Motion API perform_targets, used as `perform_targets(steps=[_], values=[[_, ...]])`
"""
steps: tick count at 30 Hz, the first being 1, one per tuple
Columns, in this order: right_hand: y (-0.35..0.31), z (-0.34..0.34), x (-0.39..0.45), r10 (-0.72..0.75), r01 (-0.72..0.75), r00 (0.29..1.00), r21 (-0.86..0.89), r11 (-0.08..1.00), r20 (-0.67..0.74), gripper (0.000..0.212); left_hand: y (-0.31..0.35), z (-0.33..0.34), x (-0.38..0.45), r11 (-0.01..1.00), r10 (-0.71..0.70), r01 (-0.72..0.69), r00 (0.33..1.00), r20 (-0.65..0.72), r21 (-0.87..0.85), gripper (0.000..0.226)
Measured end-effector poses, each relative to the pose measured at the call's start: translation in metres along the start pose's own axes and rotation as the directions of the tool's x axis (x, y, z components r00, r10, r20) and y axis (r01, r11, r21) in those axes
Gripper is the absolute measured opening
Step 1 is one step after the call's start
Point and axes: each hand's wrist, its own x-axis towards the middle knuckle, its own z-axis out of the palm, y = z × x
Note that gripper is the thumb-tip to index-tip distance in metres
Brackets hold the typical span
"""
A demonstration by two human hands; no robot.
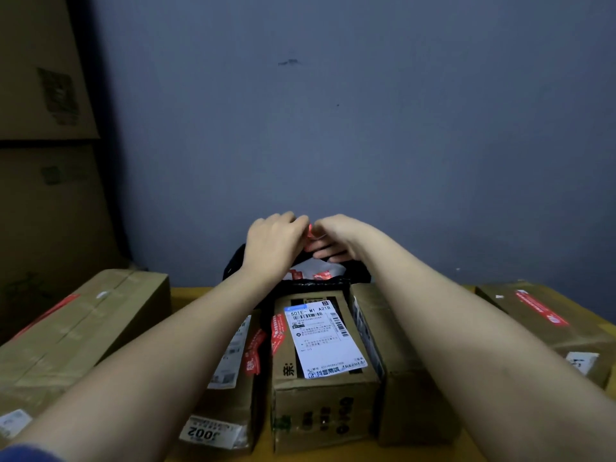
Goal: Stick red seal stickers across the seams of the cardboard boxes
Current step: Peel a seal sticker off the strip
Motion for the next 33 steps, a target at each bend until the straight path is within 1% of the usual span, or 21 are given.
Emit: perform_targets(steps=[1,2,4,6,8,10,12,15,17,19,20,21,23,25,27,29,31,33], values=[[-0.001,0.001,0.0,-0.003,0.003,1.0,-0.018,1.0,-0.019,0.021,0.0,0.003,-0.001,1.0,0.004,-0.004,1.0,-0.003,0.014,0.017],[-0.001,0.004,0.002,-0.008,0.006,0.999,-0.038,0.999,-0.032,0.02,0.001,0.006,-0.001,1.0,-0.013,0.014,1.0,0.015,-0.006,0.015],[0.001,0.011,0.004,-0.03,0.024,0.998,-0.094,0.995,-0.06,0.02,0.003,0.009,-0.003,0.986,-0.124,0.13,0.99,0.066,-0.1,0.007],[0.007,0.018,0.012,-0.136,0.112,0.983,-0.18,0.977,-0.127,0.015,0.004,0.011,-0.004,0.95,-0.226,0.259,0.957,0.182,-0.178,0.011],[0.011,0.021,0.016,-0.27,0.226,0.949,-0.249,0.942,-0.162,0.013,0.003,0.013,-0.003,0.91,-0.288,0.356,0.911,0.294,-0.213,0.012],[0.016,0.023,0.017,-0.319,0.268,0.934,-0.272,0.924,-0.162,0.019,0.001,0.015,-0.003,0.868,-0.325,0.418,0.886,0.331,-0.266,0.01],[0.02,0.023,0.019,-0.334,0.259,0.924,-0.338,0.905,-0.186,0.025,0.002,0.016,-0.004,0.827,-0.345,0.461,0.868,0.357,-0.323,0.007],[0.02,0.025,0.017,-0.336,0.217,0.911,-0.417,0.883,-0.239,0.018,0.002,0.017,-0.004,0.788,-0.344,0.497,0.845,0.41,-0.363,0.007],[0.02,0.027,0.017,-0.335,0.186,0.897,-0.44,0.878,-0.289,0.016,-0.001,0.017,-0.006,0.733,-0.342,0.532,0.827,0.446,-0.424,0.008],[0.021,0.03,0.02,-0.335,0.188,0.894,-0.429,0.884,-0.298,0.018,-0.005,0.017,-0.009,0.692,-0.336,0.546,0.822,0.459,-0.472,0.008],[0.021,0.032,0.021,-0.328,0.196,0.902,-0.412,0.89,-0.28,0.018,-0.008,0.016,-0.01,0.7,-0.331,0.539,0.826,0.455,-0.469,0.009],[0.022,0.033,0.022,-0.319,0.203,0.913,-0.397,0.895,-0.254,0.017,-0.011,0.016,-0.01,0.735,-0.325,0.52,0.834,0.447,-0.436,0.01],[0.024,0.035,0.022,-0.312,0.215,0.931,-0.408,0.887,-0.188,0.016,-0.015,0.014,-0.012,0.843,-0.298,0.45,0.846,0.441,-0.293,0.012],[0.025,0.035,0.02,-0.325,0.236,0.936,-0.44,0.866,-0.138,0.016,-0.016,0.013,-0.015,0.905,-0.246,0.381,0.833,0.496,-0.19,0.02],[0.026,0.033,0.018,-0.343,0.251,0.931,-0.465,0.849,-0.123,0.017,-0.014,0.01,-0.017,0.921,-0.228,0.363,0.798,0.558,-0.142,0.024],[0.026,0.028,0.015,-0.355,0.255,0.925,-0.474,0.843,-0.133,0.014,-0.011,0.006,-0.016,0.909,-0.267,0.399,0.779,0.567,-0.119,0.025],[0.025,0.021,0.009,-0.361,0.254,0.92,-0.465,0.848,-0.156,0.012,-0.01,-0.002,-0.012,0.886,-0.303,0.449,0.75,0.588,-0.116,0.02],[0.025,0.012,-0.002,-0.373,0.25,0.908,-0.468,0.847,-0.189,0.011,-0.008,-0.013,-0.007,0.893,-0.293,0.437,0.745,0.599,-0.108,0.019]])
